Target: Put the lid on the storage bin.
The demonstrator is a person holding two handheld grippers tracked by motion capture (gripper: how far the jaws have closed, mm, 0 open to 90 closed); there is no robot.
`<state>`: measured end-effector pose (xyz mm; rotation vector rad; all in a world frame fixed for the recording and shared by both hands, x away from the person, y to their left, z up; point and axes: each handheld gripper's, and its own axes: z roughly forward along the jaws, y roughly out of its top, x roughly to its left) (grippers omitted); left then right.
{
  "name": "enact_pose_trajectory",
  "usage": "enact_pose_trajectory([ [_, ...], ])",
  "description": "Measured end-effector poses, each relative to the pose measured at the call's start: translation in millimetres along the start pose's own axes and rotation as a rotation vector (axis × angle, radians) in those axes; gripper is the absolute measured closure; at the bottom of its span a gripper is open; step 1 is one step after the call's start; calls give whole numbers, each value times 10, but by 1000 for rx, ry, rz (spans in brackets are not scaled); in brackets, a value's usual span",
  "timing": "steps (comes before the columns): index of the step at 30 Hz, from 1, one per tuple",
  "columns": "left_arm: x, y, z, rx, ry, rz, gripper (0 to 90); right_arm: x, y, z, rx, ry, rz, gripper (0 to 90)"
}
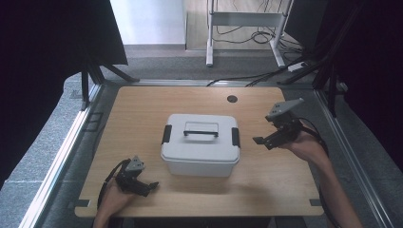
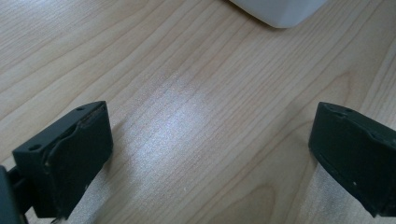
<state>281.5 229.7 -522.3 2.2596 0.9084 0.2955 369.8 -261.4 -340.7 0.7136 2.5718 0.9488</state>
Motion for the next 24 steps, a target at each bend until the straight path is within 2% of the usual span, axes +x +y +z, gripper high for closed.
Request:
enact_pose_trajectory([
  [6,-1,0,1,-1,2,0,0,2,-350,68,-19,-51,76,50],
  [11,-1,0,1,0,2,-1,0,41,-600,194,-42,-68,135,38],
  [14,-1,0,1,-1,2,-1,0,98,-723,298,-40,-75,149,34],
  [24,-3,-1,1,-2,3,-3,0,331,-964,607,-52,-75,168,34],
])
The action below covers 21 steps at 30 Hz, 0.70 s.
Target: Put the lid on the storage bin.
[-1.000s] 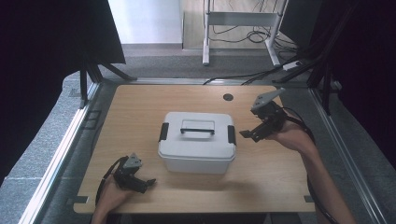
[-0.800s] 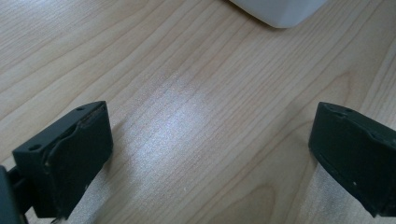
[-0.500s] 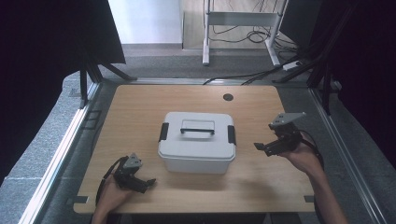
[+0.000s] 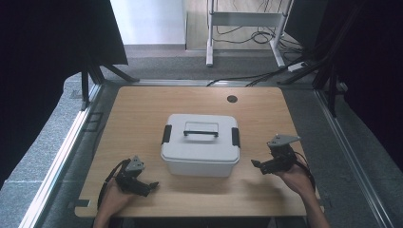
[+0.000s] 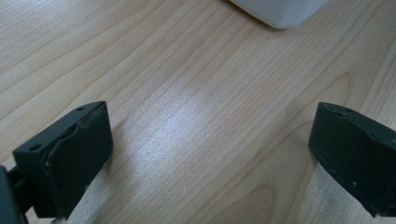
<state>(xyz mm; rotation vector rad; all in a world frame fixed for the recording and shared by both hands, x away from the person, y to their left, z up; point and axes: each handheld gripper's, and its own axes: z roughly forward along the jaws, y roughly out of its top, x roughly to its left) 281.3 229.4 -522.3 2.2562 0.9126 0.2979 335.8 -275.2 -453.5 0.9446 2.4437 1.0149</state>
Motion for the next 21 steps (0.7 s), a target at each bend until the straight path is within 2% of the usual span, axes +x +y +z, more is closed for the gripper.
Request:
enact_pose_trajectory([
  [13,0,0,-1,0,2,-1,0,204,-360,330,0,-4,49,34],
  [21,-1,-1,-1,-1,2,-2,0,257,-466,429,24,3,54,27],
])
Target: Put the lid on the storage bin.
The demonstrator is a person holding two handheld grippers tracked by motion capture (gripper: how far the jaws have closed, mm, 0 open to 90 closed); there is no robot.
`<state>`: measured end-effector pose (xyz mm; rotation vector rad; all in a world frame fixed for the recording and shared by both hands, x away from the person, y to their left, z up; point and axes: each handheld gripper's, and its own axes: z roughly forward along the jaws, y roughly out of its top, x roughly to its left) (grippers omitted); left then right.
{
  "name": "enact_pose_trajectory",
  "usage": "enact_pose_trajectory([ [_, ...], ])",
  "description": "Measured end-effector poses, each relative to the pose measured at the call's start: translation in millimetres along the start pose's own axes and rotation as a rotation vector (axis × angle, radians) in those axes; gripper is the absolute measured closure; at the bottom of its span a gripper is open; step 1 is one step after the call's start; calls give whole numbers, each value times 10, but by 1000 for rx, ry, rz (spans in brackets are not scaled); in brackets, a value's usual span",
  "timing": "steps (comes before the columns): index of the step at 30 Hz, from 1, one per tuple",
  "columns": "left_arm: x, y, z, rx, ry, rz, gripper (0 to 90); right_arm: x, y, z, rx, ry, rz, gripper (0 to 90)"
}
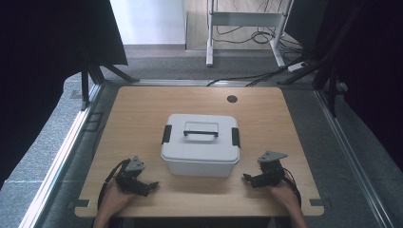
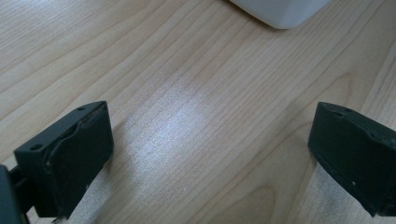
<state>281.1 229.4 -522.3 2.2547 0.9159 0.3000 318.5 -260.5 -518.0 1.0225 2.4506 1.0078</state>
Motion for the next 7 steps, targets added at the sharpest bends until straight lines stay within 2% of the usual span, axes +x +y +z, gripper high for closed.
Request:
enact_pose_trajectory([
  [7,-2,-1,0,-1,1,0,2,-4,-2,11,13,-1,14,0],
])
